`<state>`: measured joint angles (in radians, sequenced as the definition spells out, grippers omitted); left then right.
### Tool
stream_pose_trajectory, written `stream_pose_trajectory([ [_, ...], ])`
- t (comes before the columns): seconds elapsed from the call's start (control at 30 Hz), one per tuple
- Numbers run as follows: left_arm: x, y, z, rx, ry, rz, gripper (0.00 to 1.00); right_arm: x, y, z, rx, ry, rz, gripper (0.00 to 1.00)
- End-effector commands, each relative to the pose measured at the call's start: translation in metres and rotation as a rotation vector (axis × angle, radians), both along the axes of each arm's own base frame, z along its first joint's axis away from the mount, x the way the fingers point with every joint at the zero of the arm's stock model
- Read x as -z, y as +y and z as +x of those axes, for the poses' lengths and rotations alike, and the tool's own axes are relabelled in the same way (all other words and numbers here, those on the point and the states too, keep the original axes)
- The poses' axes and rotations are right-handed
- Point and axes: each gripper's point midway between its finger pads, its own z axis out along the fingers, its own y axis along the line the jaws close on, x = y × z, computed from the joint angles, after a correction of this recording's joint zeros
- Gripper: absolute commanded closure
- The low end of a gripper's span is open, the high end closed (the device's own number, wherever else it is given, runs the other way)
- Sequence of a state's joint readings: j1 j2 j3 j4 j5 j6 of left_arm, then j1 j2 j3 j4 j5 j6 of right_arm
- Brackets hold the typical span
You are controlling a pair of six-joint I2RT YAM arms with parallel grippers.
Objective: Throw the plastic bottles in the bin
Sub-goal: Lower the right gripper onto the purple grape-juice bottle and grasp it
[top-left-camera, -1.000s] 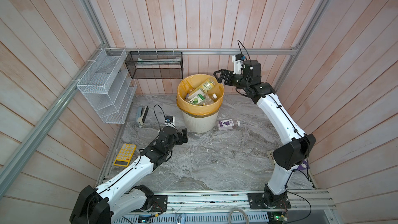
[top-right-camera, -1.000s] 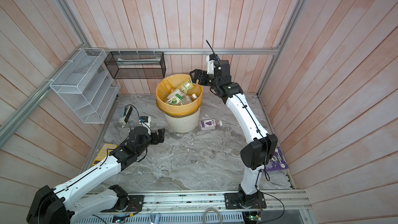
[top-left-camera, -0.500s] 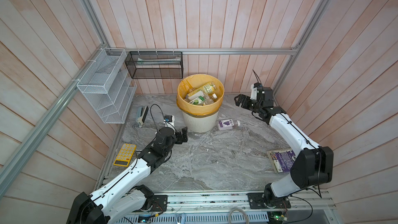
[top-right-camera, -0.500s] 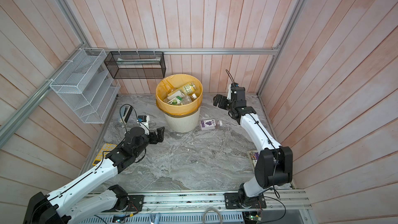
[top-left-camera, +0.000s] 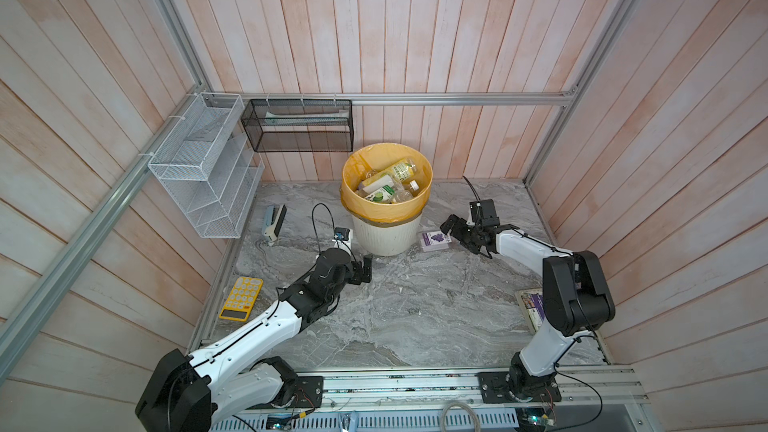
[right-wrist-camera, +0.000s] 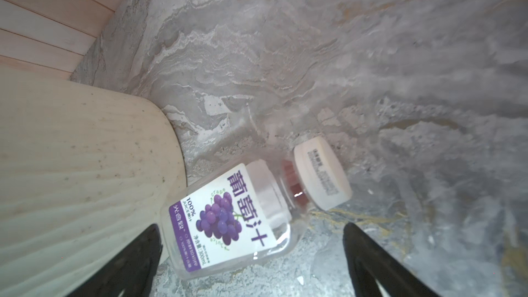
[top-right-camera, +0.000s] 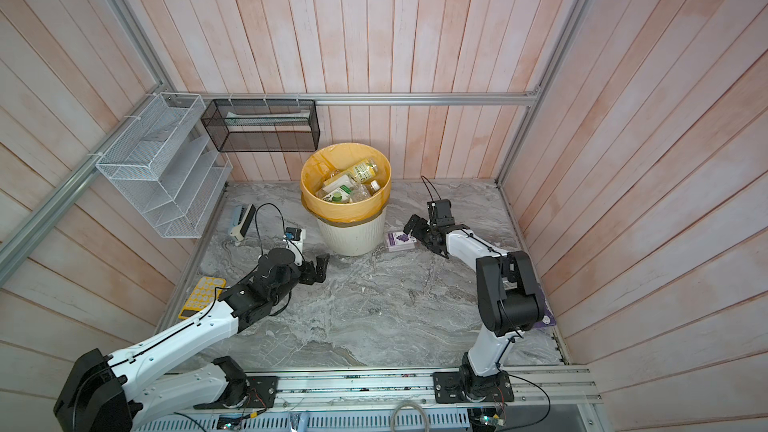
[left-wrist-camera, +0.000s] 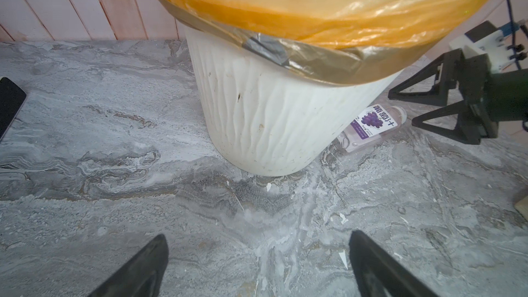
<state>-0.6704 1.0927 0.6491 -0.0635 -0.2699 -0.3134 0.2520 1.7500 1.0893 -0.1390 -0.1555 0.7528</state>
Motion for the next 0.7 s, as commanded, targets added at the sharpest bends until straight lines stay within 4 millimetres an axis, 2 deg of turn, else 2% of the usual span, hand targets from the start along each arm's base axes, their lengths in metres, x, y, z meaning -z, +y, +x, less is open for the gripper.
stream_pose_trajectory([
  [0.0,0.008,0.0,-0.002,0.011,0.0,0.024,0.0,0.003,0.007,0.009,0.048,0.003,0.024,0.0],
  [0.4,0.016,0.005,-0.003,-0.001,0.013,0.047,0.0,0.034,0.0,0.044,0.056,0.065,-0.156,0.0],
  [0.57,0.017,0.008,-0.004,-0.011,0.01,0.063,0.0,0.048,0.006,0.05,-0.101,0.085,-0.292,0.01],
  [0.67,0.017,0.009,-0.003,-0.012,0.009,0.068,0.0,0.054,0.005,0.048,-0.186,0.108,-0.382,0.02],
])
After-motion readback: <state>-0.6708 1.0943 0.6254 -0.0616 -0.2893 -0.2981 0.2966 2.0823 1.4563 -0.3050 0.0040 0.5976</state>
